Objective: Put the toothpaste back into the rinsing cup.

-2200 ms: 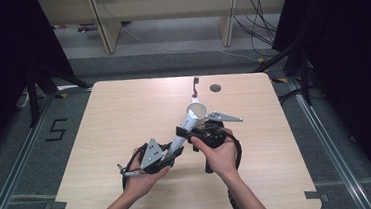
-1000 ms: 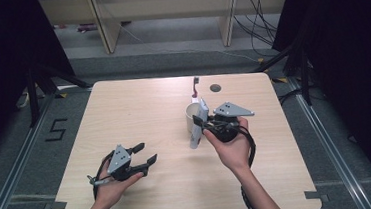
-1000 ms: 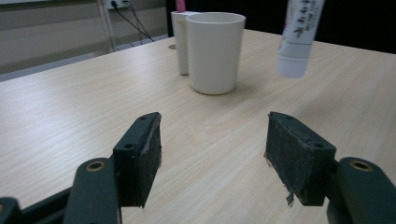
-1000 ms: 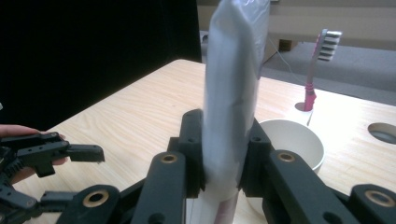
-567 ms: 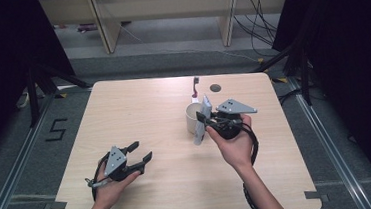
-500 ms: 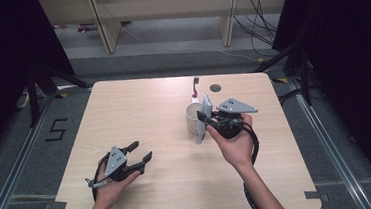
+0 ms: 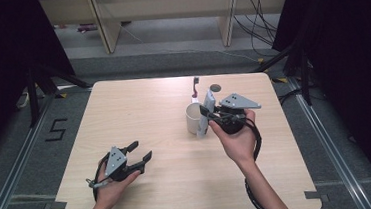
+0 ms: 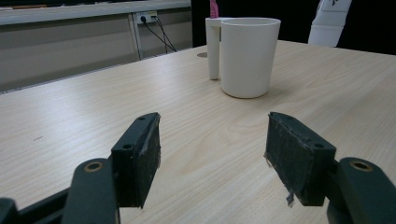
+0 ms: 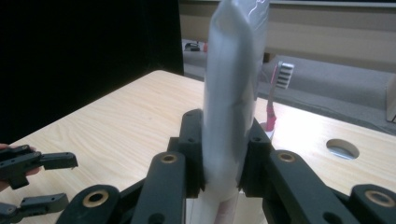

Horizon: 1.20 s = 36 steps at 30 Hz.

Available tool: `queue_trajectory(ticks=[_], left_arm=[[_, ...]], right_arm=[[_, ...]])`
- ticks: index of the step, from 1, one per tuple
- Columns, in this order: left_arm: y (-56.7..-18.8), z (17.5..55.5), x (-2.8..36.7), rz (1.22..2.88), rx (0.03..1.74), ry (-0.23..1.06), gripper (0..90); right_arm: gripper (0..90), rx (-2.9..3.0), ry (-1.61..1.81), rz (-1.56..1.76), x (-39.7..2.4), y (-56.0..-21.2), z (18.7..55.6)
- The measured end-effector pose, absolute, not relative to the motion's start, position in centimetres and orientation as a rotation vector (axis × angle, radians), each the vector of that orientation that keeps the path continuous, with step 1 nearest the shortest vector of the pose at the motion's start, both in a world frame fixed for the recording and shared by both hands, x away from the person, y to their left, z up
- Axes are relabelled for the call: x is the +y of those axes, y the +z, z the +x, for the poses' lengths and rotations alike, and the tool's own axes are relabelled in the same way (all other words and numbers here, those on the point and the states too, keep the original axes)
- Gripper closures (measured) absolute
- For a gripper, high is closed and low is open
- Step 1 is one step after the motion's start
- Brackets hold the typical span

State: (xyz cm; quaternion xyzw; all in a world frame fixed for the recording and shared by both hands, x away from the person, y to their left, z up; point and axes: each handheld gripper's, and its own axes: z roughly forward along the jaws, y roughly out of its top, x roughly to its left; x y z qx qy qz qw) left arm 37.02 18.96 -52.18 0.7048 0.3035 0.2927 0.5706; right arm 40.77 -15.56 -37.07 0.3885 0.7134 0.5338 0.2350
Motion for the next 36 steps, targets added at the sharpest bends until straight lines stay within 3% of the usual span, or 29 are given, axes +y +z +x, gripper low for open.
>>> queue_trajectory(ticks=[36], left_arm=[[-52.2, 37.0, 18.7, 1.663, 0.718, 0.691, 34.7]], right_arm=[[75.4, 1.879, 1.407, 1.021, -16.1, -34.5, 43.0]])
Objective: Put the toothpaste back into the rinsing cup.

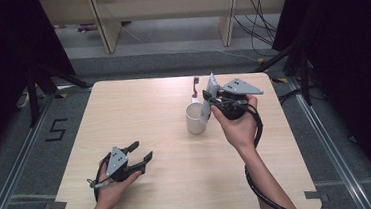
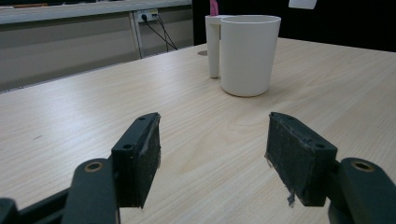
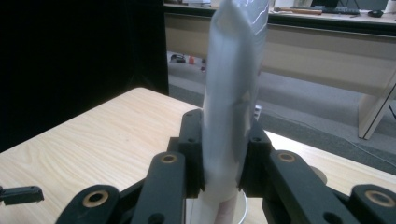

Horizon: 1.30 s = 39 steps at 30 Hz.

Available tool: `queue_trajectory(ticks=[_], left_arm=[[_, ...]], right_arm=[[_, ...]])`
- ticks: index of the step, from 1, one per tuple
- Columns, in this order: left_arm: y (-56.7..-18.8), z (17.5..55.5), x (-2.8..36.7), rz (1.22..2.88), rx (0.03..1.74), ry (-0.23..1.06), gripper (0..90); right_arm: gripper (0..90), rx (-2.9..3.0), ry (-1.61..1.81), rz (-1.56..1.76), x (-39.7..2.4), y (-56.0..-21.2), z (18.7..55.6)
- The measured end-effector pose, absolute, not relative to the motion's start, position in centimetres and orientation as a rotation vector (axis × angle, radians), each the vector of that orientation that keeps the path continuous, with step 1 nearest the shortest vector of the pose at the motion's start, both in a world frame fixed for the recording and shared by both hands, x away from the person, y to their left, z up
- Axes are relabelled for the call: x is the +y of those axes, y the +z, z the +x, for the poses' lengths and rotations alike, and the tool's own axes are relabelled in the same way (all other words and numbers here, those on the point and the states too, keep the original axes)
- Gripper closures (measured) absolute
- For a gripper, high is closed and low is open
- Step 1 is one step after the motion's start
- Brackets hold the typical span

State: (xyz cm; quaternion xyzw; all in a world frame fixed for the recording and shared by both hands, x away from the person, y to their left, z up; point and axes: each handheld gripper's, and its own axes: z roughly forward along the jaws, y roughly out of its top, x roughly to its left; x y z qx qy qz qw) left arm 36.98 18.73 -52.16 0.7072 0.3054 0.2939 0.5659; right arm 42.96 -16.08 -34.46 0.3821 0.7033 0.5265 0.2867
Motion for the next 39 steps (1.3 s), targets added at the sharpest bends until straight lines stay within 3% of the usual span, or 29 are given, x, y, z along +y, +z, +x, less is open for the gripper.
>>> queue_trajectory(ticks=[39], left_arm=[[-52.2, 37.0, 18.7, 1.656, 0.707, 0.689, 34.7]], right_arm=[[75.3, 1.839, 1.392, 1.018, -14.4, -33.7, 45.5]])
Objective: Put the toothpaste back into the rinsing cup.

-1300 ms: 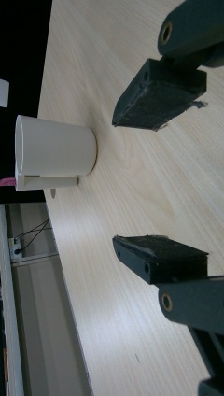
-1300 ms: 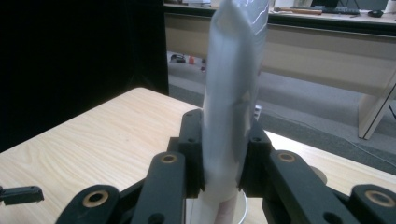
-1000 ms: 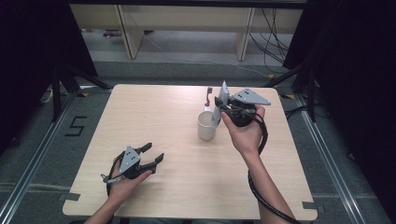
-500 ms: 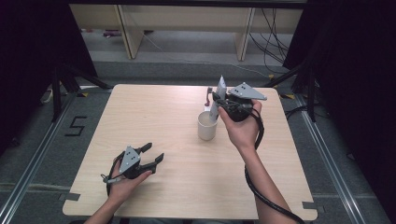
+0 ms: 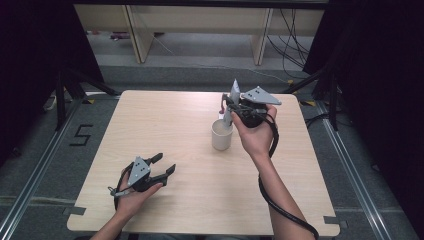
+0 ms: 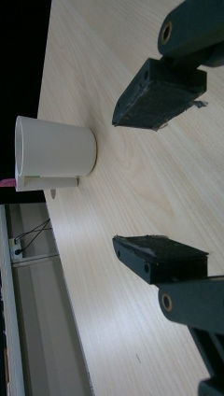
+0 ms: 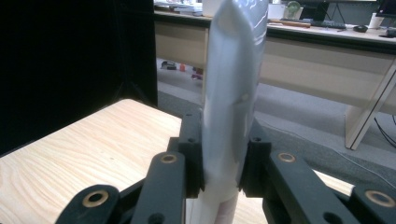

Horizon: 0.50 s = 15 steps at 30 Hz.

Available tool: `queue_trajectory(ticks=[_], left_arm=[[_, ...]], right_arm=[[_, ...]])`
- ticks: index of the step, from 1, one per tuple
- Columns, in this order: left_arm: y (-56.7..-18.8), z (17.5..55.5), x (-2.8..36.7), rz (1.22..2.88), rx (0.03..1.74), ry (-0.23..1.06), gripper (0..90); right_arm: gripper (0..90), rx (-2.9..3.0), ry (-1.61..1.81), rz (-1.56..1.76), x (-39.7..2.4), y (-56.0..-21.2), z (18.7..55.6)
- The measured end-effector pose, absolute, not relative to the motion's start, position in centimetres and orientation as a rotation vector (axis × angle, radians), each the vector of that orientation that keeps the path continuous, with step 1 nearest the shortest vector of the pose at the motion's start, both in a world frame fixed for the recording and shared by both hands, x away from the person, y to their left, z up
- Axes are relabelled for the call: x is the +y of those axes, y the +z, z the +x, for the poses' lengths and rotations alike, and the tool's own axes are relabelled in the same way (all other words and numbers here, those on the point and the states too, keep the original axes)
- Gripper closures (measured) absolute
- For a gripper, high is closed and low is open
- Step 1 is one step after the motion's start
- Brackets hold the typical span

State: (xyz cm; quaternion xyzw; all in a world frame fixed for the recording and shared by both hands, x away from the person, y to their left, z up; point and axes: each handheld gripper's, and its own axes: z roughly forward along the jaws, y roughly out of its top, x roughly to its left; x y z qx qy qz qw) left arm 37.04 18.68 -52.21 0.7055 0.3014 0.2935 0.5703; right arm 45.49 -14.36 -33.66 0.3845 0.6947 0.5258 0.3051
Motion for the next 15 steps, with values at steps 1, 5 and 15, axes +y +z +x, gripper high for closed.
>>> queue_trajectory(ticks=[1, 5, 15], left_arm=[[-52.21, 37.04, 18.68, 1.656, 0.707, 0.689, 34.7], [-52.16, 36.95, 18.70, 1.668, 0.714, 0.691, 34.7], [-52.16, 36.95, 18.69, 1.667, 0.715, 0.691, 34.7]], right_arm=[[75.3, 1.839, 1.392, 1.018, -14.36, -33.66, 45.49], [75.3, 1.832, 1.394, 1.028, -14.15, -33.92, 45.76], [75.3, 1.823, 1.372, 1.008, -13.99, -34.38, 46.25]])
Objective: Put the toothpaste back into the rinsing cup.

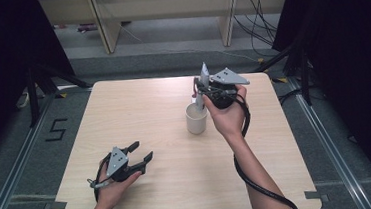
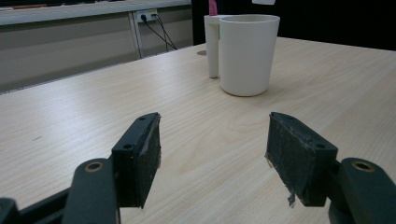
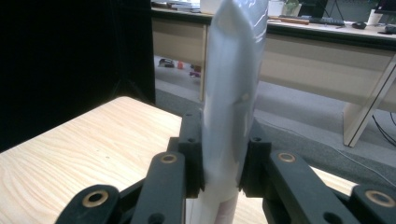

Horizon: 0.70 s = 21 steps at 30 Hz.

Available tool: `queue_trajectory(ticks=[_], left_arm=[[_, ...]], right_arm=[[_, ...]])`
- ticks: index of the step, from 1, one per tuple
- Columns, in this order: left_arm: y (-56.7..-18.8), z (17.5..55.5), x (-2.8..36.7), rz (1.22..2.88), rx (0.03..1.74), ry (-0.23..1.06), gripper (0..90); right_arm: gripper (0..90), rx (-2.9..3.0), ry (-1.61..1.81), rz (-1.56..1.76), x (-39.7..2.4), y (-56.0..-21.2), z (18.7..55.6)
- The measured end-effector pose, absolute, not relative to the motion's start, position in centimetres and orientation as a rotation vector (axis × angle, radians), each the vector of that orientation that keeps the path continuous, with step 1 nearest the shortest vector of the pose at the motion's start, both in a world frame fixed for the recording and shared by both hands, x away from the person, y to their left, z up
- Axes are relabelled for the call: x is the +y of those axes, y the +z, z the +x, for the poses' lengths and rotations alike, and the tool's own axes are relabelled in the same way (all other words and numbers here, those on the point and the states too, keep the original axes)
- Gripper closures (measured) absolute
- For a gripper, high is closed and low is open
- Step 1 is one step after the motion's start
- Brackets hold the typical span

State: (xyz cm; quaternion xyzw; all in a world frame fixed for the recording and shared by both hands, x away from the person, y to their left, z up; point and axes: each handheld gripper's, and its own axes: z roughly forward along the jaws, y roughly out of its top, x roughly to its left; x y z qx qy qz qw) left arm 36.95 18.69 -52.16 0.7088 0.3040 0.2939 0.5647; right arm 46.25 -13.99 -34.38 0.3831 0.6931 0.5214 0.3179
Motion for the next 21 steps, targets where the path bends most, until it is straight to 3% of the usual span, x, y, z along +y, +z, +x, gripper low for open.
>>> queue_trajectory(ticks=[21], left_arm=[[-52.2, 37.0, 18.7, 1.667, 0.713, 0.689, 34.8]], right_arm=[[75.3, 1.849, 1.356, 1.046, -13.5, -35.6, 47.0]])
